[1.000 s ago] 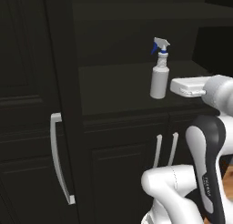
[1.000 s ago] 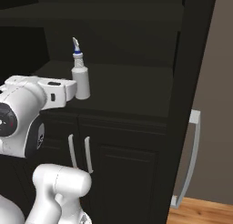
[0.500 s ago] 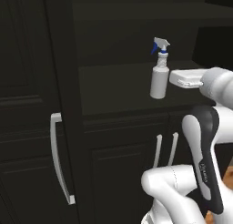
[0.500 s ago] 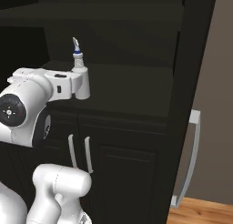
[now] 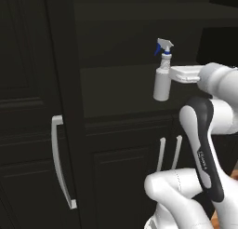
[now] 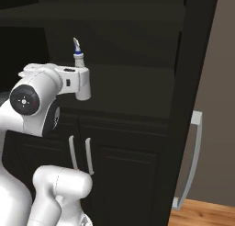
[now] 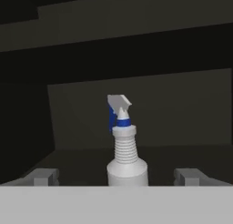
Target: Grab the spray bottle from the cabinet, then place it next to the cutting board for sanitizing. Then grab the dish brush from the countertop next to the sink and place it next to the cutting board.
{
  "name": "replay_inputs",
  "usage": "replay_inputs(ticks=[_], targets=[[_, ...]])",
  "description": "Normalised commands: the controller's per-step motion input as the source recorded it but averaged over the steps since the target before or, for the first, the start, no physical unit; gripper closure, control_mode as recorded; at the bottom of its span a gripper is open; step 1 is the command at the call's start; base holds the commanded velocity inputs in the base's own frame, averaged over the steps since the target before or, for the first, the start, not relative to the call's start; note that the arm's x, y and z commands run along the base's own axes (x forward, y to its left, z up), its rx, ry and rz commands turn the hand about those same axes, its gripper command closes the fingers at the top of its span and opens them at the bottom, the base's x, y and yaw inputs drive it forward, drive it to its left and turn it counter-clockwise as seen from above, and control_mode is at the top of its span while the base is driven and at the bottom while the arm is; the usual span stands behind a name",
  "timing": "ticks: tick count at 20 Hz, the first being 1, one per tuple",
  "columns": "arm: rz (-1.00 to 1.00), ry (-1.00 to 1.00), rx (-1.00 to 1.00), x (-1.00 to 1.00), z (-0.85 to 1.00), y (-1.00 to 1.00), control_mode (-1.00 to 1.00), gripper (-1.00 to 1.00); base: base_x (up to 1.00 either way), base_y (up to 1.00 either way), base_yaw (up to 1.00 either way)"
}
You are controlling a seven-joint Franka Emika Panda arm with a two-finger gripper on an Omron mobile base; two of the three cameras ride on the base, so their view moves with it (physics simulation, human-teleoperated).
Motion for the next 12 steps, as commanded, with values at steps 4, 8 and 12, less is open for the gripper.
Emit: replay_inputs(ticks=[4,8,12], targets=[[0.0,0.0,0.0,0.26,-0.01,0.0,-1.0,-1.0,0.0,0.0,0.0],[0.0,0.0,0.0,0.25,-0.04,0.0,-1.0,-1.0,0.0,0.0,0.0],[0.0,0.0,0.0,0.25,-0.05,0.0,-1.0,-1.0,0.0,0.0,0.0]])
